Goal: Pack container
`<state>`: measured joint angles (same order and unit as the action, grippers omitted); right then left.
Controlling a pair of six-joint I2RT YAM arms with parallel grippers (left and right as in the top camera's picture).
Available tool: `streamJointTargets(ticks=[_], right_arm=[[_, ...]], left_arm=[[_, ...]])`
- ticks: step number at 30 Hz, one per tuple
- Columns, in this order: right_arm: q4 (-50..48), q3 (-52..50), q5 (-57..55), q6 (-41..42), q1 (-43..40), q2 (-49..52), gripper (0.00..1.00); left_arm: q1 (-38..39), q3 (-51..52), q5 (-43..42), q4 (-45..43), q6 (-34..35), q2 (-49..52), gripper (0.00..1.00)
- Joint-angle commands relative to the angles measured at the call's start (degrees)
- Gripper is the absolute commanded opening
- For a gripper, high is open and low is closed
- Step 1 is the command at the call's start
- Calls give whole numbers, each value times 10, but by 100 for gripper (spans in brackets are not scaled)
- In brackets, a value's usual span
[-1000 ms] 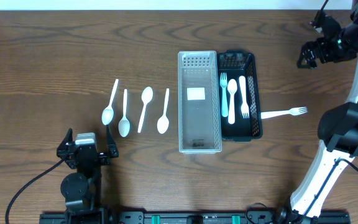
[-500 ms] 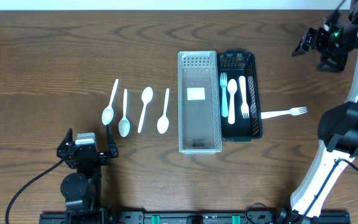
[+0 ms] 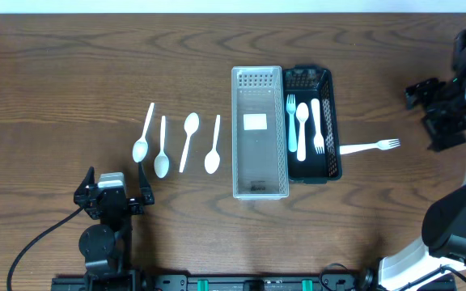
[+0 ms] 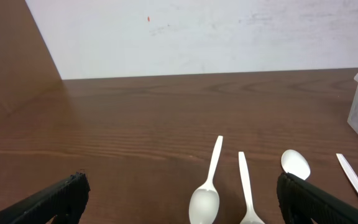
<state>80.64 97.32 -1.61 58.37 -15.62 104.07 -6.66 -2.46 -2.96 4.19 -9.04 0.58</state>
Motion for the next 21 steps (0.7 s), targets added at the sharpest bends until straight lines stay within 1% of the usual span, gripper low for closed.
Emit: streamJointTargets(ticks=[1, 4, 7, 14, 21], right_arm=[[-76, -89, -24, 64, 21, 15, 99], [-163, -147, -23, 63, 31, 15, 99], [-212, -174, -13, 71, 34, 15, 99], [-220, -199, -16, 139, 52, 17, 99], [-255, -219, -16, 140, 81, 24, 99]], left_arm=[[-2, 17, 0, 8, -5, -3, 98], [-2, 17, 0, 8, -5, -3, 98], [-2, 17, 0, 8, -5, -3, 98], [-2, 17, 0, 8, -5, -3, 98], [-2, 17, 0, 8, -5, -3, 98]])
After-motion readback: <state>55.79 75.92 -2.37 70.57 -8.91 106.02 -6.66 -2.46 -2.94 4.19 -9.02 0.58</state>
